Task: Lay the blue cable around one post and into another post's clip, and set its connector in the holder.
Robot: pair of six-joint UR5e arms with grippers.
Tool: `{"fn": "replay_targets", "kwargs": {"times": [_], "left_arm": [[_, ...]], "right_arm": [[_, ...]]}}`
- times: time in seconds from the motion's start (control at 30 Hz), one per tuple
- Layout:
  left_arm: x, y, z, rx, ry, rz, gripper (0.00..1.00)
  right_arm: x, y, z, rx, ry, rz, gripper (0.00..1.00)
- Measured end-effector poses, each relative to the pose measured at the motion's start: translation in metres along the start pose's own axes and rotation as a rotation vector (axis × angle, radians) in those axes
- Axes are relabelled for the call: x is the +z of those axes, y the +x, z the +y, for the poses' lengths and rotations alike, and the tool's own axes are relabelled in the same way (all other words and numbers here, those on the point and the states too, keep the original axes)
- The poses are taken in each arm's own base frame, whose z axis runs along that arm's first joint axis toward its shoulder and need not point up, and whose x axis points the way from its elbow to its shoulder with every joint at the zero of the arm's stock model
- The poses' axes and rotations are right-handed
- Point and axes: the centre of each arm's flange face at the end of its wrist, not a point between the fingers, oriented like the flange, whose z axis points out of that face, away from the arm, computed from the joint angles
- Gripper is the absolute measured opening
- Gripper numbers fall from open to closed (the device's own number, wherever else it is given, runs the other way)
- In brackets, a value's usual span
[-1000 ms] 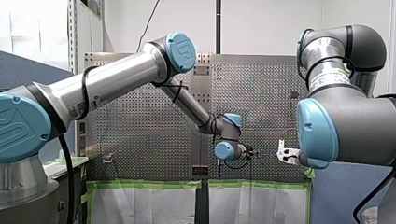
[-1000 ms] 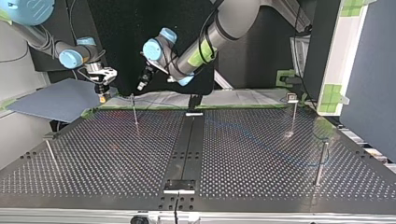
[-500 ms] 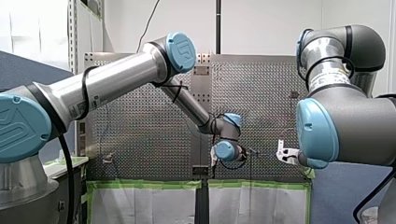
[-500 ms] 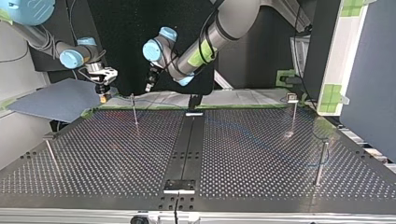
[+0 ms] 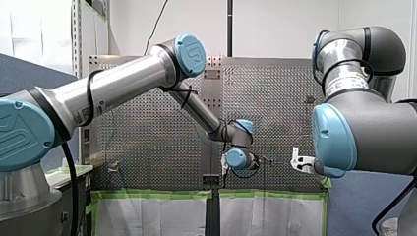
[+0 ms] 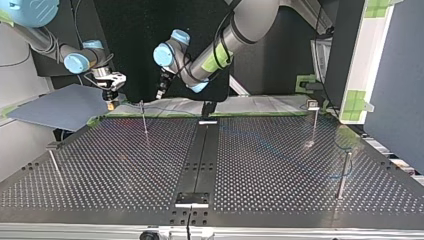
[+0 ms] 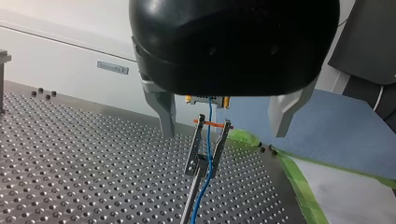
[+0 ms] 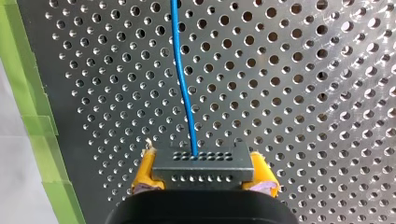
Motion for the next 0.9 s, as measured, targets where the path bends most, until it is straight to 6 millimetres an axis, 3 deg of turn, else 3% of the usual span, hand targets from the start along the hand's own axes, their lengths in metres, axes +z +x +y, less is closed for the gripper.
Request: {"fn": "replay_targets", "kwargs": {"times": [0.43, 0.9], "left_arm": [[-0.004, -0.003, 0.006, 0.032, -0.032, 0.003, 0.98], [-0.040, -0.051, -0.005, -0.025, -0.019, -0.115, 0.98]], "right_arm": [[0.001, 0.001, 0.000, -0.002, 0.000, 0.000, 0.00], [0.001, 0.000, -0.002, -0.008, 0.002, -0.006, 0.00]]}}
